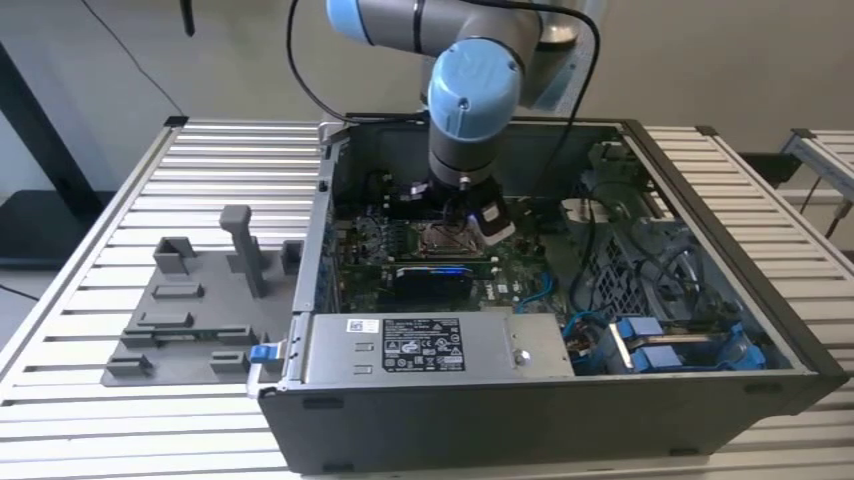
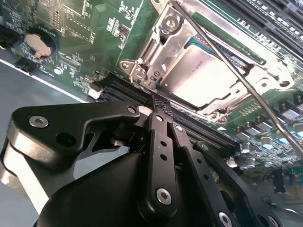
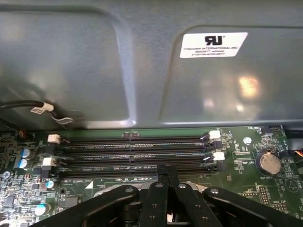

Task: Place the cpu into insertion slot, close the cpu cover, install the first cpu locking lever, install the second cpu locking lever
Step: 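Install the first cpu locking lever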

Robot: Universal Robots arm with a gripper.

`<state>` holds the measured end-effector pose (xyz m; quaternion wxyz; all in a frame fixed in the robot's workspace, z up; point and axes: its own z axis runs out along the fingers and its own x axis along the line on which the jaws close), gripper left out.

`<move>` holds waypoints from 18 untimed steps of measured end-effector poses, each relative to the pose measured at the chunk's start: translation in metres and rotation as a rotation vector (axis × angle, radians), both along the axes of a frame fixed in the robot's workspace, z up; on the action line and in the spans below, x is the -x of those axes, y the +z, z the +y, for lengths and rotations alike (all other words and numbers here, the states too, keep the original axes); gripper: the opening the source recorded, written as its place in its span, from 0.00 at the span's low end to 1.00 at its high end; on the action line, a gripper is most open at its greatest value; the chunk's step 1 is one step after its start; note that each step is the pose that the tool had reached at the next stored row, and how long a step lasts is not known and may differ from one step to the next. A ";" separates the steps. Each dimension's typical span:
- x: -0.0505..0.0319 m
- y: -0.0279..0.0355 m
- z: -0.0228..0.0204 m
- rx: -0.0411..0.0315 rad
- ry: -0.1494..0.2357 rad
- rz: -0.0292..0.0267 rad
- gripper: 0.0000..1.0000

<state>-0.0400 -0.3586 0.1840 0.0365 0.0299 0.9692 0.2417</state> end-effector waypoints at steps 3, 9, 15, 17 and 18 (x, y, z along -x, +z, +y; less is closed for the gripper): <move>-0.0011 -0.0009 0.0000 -0.0007 0.000 0.0000 0.11; -0.0013 -0.0030 0.0000 -0.0111 0.000 0.0000 0.11; -0.0014 -0.0040 -0.0038 -0.0173 0.000 -0.0003 0.11; -0.0014 -0.0047 -0.0048 -0.0183 0.000 -0.0003 0.11; -0.0013 -0.0049 -0.0051 -0.0224 0.000 0.0001 0.11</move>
